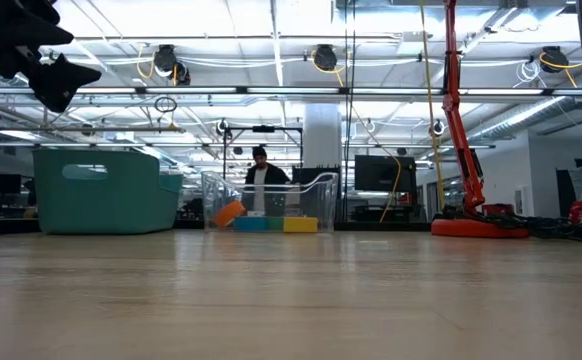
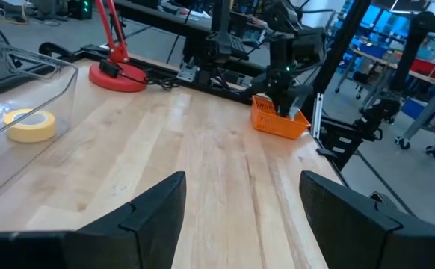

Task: Pick and place Stapler, Stapler remover, tape
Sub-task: Put the blue stapler remover into the orange basket, then return to Home Position

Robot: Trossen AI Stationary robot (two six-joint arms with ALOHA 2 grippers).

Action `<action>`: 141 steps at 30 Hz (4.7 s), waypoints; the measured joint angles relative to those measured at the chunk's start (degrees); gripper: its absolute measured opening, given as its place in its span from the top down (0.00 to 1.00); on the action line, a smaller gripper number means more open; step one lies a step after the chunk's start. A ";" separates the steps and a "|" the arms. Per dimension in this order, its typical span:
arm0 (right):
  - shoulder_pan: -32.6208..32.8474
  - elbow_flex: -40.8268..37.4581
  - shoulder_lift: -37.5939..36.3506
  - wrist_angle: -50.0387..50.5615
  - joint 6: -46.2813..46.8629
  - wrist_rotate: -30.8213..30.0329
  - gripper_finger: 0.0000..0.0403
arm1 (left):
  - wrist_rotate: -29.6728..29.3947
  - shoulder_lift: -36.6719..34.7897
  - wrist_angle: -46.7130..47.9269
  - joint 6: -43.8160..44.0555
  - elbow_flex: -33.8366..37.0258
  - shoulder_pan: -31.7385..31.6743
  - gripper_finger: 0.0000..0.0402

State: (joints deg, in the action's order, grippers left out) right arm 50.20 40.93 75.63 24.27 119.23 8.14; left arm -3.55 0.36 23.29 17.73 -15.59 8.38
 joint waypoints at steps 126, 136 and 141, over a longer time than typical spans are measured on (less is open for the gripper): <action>-41.33 -0.54 -44.95 -1.94 -97.10 -34.84 1.00 | -1.54 0.00 -3.82 -3.72 0.00 0.02 0.34; -41.33 -18.60 -56.78 -17.69 -92.47 -34.86 1.00 | -2.48 -0.01 -3.82 -4.55 0.00 0.01 0.34; -41.67 -22.32 -62.98 -19.43 -91.61 -35.21 1.00 | -2.47 -0.07 -3.99 -4.35 0.00 0.00 0.34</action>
State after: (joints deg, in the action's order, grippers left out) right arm 8.53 18.61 12.64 4.84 27.62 -27.08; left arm -6.03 0.30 19.30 13.38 -15.59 8.38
